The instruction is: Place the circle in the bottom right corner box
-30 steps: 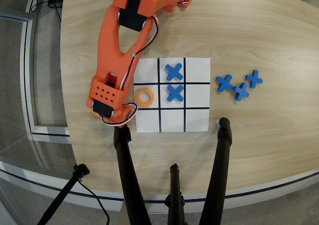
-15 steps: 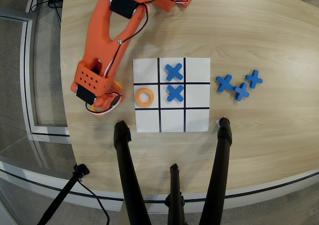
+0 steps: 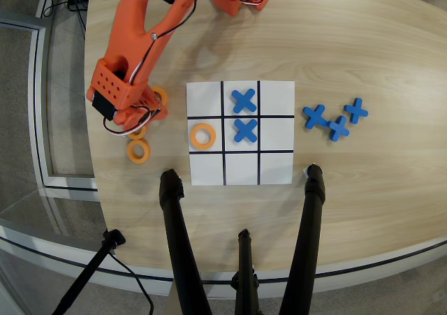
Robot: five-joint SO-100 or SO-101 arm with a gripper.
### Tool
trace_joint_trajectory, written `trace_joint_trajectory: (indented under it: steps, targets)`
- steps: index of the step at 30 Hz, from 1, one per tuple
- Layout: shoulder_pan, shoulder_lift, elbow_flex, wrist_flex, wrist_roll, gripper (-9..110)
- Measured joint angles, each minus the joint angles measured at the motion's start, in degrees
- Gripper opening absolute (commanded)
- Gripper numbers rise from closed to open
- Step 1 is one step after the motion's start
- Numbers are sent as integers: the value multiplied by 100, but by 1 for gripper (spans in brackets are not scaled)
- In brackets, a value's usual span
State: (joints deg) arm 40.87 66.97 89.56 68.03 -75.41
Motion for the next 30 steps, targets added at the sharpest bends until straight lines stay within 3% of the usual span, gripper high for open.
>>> trace_joint_trajectory:
  steps: [2, 14, 19, 26, 30]
  targets:
    - [26, 123, 193, -132, 18, 0]
    - [53, 1222, 1793, -1169, -35, 0]
    - [-158, 1986, 2021, -580, -26, 0]
    - [-1485, 3050, 659, 1125, -457, 0]
    - [-2391, 3322, 694, 1248, -615, 0]
